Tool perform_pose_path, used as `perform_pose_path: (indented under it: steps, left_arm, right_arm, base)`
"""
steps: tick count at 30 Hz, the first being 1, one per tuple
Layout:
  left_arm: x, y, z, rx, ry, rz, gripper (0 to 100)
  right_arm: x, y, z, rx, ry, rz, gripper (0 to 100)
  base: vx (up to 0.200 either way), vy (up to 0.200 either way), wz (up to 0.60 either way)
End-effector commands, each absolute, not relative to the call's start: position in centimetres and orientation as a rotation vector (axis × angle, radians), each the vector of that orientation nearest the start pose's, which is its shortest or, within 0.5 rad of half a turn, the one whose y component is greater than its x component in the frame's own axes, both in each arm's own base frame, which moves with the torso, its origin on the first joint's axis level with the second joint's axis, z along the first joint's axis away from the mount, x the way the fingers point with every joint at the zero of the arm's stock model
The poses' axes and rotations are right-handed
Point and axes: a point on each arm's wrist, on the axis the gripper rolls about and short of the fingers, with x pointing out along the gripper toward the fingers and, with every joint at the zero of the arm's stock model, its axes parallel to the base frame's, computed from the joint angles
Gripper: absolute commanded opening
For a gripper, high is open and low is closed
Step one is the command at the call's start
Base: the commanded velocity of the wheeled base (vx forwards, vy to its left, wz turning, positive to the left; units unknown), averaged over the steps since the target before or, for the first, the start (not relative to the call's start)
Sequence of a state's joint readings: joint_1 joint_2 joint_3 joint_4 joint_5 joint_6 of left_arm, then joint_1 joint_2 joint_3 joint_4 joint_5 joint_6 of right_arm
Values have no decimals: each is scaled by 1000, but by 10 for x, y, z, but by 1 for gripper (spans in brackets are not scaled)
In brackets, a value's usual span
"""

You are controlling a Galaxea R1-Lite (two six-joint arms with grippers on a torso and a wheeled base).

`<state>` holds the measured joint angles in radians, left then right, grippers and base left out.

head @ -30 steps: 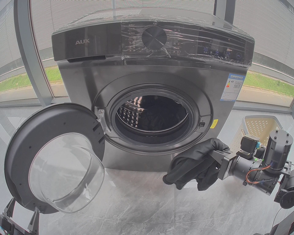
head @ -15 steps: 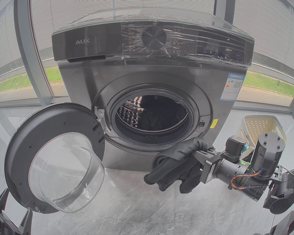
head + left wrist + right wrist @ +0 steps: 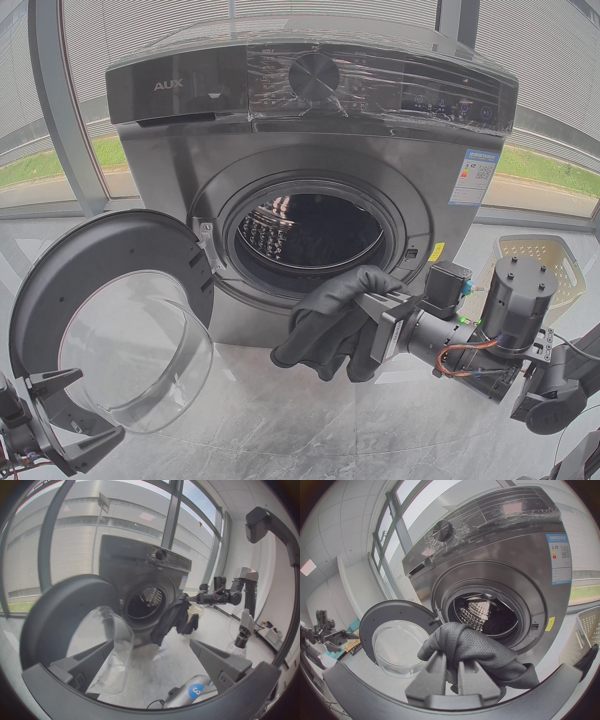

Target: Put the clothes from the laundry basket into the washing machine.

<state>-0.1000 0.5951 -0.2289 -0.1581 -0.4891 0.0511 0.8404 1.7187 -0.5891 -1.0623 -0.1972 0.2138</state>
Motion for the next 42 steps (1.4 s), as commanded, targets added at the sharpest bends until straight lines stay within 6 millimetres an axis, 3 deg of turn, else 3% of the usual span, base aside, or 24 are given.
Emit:
perform_pose_path:
  steps: [1, 11, 24, 35, 42]
  left_arm:
    - [100, -45, 145, 18, 391, -850, 100]
    - [167, -84, 113, 36, 477, -933, 100]
    - [227, -126, 68, 38, 444, -982, 100]
    - [256, -140, 60, -1, 406, -963, 100]
    - [259, -148, 61, 3, 384, -976, 100]
  right_arm:
    - [209, 230, 166, 199, 112, 665, 0]
    - [213, 231, 168, 213, 95, 662, 0]
    - [209, 230, 165, 236, 124, 689, 0]
    - [205, 230, 164, 235, 126, 695, 0]
    - [205, 229, 165, 236, 124, 694, 0]
  base:
    - [0, 0, 0]
    - [0, 0, 0]
    - [0, 0, 0]
    - [0, 0, 0]
    - [0, 0, 0]
